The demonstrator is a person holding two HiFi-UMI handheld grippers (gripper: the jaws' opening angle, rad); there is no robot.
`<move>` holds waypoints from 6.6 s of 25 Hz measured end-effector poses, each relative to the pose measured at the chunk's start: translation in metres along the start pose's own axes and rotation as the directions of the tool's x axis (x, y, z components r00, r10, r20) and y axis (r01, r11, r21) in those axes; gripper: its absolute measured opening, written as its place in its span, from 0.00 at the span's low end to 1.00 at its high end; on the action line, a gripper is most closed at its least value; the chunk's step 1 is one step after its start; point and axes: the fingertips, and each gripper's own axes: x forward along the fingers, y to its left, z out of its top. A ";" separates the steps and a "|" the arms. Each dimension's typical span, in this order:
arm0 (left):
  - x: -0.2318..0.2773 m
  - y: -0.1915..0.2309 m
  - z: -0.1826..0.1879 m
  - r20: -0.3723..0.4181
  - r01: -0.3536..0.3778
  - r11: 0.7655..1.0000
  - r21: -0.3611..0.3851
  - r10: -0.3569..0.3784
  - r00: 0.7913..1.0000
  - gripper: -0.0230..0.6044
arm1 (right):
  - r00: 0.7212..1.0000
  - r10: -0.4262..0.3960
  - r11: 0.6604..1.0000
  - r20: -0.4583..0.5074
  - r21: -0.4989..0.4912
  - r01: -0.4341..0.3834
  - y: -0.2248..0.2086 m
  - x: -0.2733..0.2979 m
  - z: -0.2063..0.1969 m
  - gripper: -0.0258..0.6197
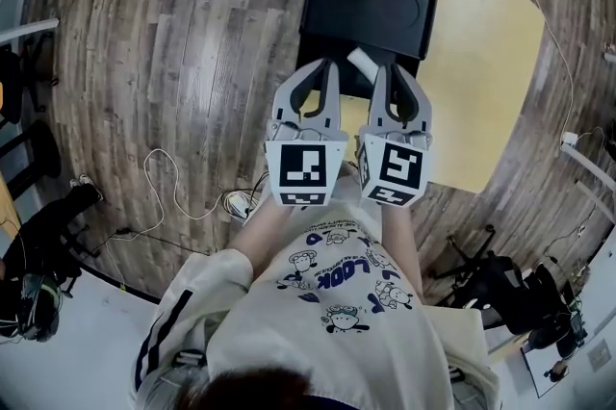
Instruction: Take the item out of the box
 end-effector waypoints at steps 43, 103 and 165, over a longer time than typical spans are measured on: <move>0.035 0.011 -0.061 -0.178 -0.006 0.997 -0.072 -0.007 0.984 0.06 | 0.838 0.116 0.957 -0.533 -0.167 -0.238 0.012 0.044 -0.104 0.29; 0.018 0.004 -0.002 -0.058 0.008 1.000 -0.024 -0.009 0.998 0.06 | 0.888 0.217 0.973 -0.405 0.015 -0.231 0.018 0.023 -0.051 0.27; -0.090 -0.049 0.134 0.397 -0.089 0.987 0.137 0.027 0.917 0.06 | 0.915 0.066 0.995 0.398 0.047 -0.092 -0.001 -0.106 0.126 0.26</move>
